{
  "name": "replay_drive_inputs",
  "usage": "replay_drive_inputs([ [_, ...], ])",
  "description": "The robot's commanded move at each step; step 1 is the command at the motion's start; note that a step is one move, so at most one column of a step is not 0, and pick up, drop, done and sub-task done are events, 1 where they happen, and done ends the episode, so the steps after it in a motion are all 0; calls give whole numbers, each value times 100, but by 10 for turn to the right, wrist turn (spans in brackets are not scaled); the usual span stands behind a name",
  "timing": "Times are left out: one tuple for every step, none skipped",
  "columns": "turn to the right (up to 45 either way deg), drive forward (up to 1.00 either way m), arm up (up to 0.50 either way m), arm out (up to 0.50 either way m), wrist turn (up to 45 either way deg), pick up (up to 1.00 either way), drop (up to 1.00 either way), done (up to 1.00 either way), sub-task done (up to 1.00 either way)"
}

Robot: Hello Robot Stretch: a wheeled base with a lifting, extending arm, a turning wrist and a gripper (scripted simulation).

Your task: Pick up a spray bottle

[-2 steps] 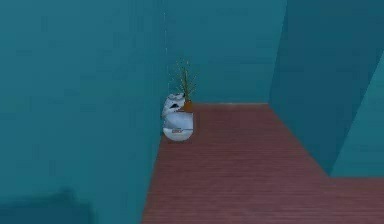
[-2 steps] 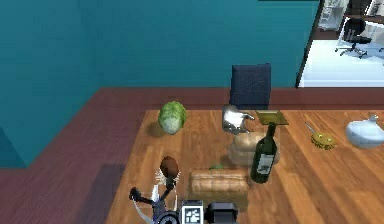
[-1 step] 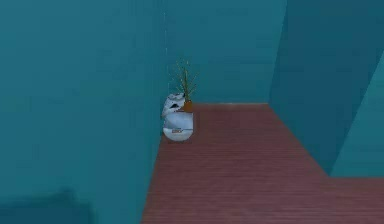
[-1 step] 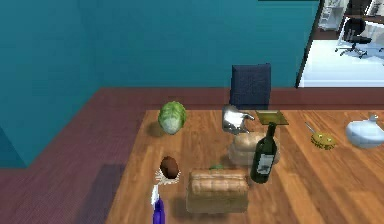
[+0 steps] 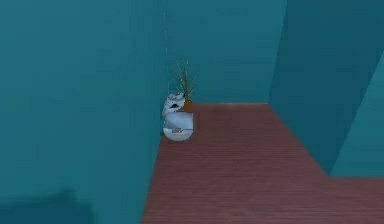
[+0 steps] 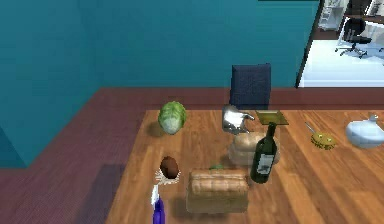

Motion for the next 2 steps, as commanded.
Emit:
replay_drive_inputs([
  [0, 0, 10, 0, 0, 0, 0, 0, 0],
  [0, 0, 0, 0, 0, 0, 0, 100, 0],
])
